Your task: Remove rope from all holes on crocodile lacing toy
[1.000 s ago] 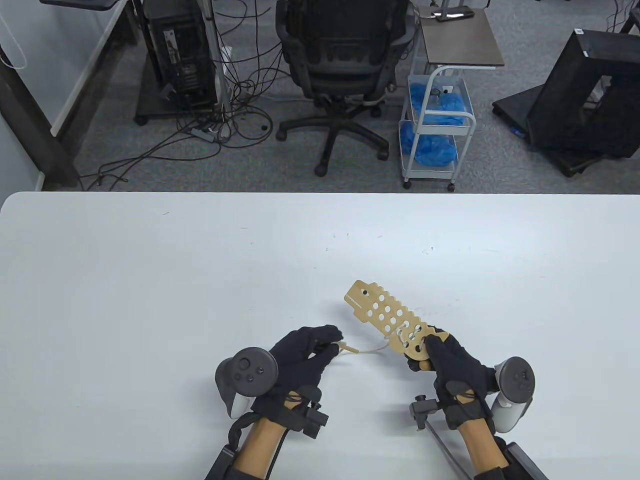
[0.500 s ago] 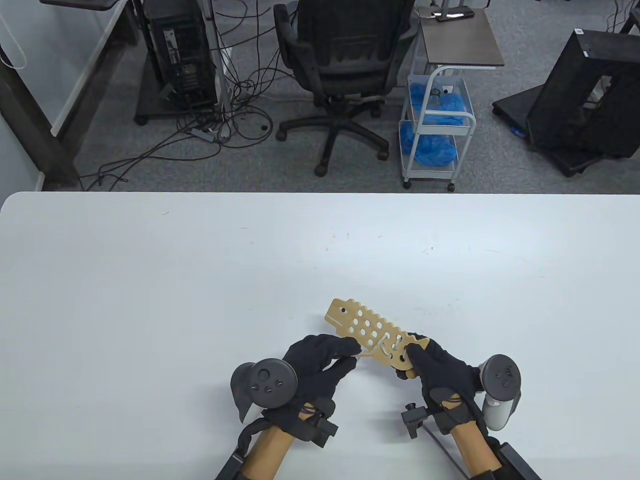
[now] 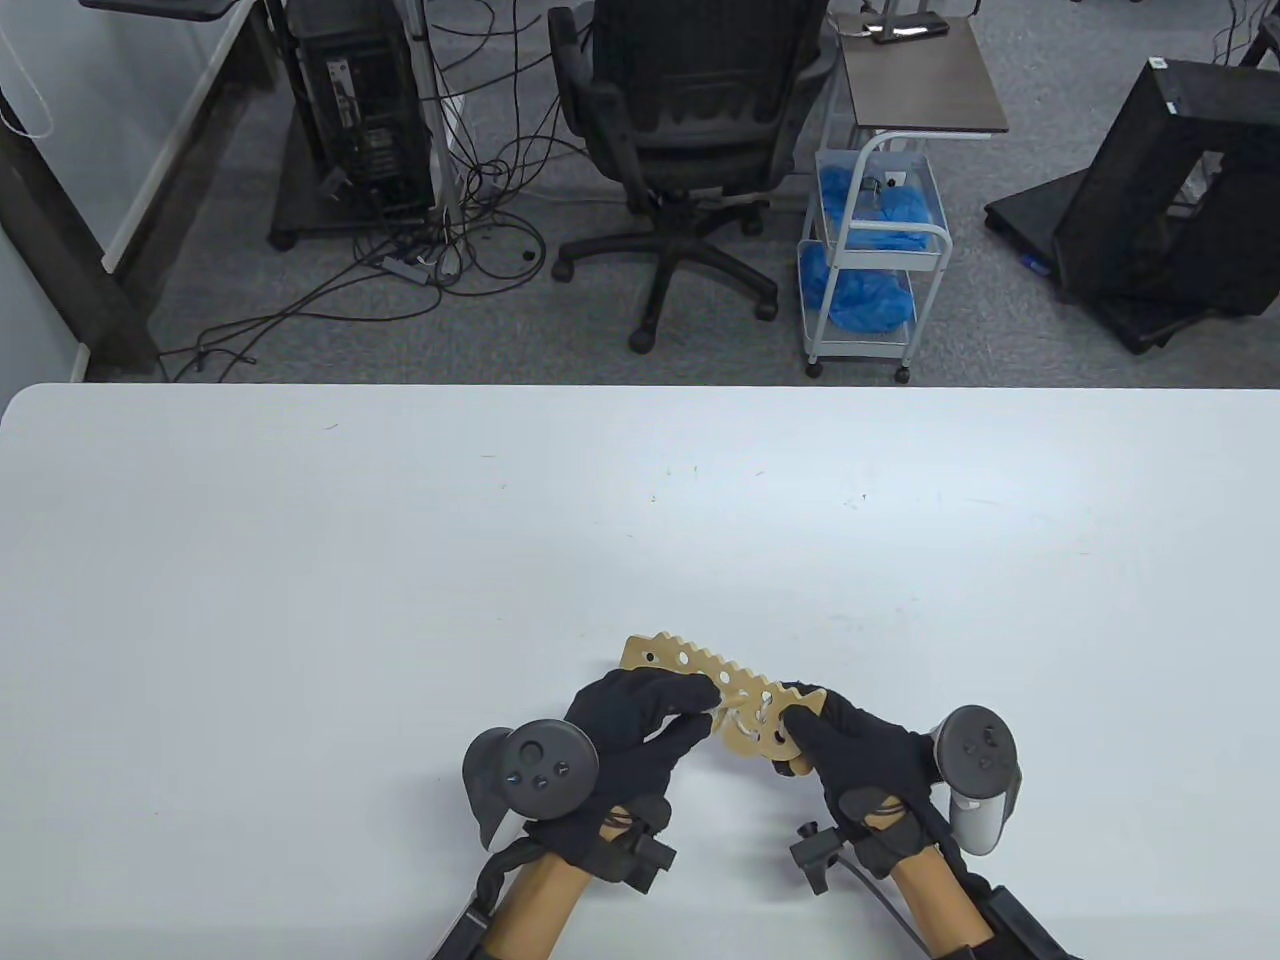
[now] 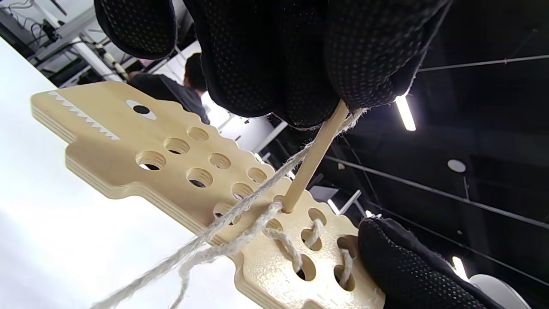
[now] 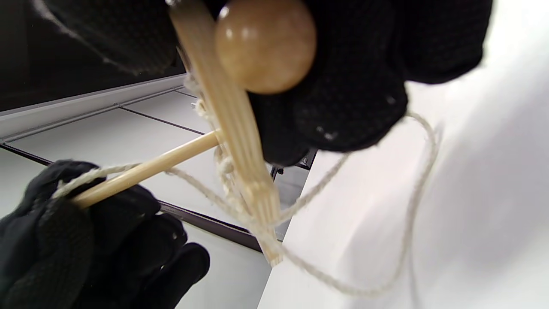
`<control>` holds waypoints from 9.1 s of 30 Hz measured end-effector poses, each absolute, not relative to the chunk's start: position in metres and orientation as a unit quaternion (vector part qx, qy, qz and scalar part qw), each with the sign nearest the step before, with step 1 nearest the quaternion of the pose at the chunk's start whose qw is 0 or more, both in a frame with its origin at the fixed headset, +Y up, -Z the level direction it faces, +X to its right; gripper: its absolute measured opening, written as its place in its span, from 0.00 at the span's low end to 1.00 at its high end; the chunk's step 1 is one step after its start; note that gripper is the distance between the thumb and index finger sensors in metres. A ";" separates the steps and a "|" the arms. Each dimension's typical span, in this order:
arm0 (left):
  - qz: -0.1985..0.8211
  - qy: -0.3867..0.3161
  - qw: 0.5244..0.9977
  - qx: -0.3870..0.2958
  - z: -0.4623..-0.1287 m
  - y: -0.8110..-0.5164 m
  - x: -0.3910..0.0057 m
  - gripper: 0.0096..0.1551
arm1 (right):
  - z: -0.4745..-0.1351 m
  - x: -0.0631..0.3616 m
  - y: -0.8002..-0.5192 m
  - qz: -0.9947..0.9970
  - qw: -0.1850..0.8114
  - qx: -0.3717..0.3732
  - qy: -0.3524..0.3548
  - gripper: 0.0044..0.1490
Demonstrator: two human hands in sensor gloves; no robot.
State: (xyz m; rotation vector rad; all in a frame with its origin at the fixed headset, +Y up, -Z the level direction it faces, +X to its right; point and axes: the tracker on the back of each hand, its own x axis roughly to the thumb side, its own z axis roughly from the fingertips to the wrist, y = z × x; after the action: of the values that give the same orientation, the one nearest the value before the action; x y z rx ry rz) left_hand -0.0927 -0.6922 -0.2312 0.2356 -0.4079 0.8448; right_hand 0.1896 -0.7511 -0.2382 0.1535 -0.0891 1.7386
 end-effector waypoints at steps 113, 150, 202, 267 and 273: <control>0.566 0.011 0.823 0.050 -0.272 -0.735 -0.196 0.26 | -0.246 0.268 -0.771 0.449 0.884 -0.095 -0.090 0.32; 0.599 -0.004 0.800 0.038 -0.272 -0.739 -0.187 0.22 | -0.249 0.258 -0.765 0.498 0.862 -0.048 -0.082 0.32; 0.623 -0.237 0.735 -0.127 -0.255 -0.730 -0.092 0.27 | -0.243 0.181 -0.758 0.593 0.791 0.148 0.039 0.30; 0.466 -0.157 0.869 -0.057 -0.257 -0.722 -0.111 0.35 | -0.248 0.231 -0.765 0.666 0.744 0.001 -0.062 0.31; 0.454 -0.116 0.883 -0.011 -0.260 -0.721 -0.131 0.31 | -0.251 0.249 -0.769 0.646 0.759 -0.033 -0.074 0.32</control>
State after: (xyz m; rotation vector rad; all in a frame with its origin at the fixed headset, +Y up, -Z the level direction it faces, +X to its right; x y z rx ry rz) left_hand -0.1312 -0.7207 -0.2603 -0.0223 -0.2417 0.9450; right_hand 0.2486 -0.7686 -0.2509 -0.0714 -0.1615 1.4082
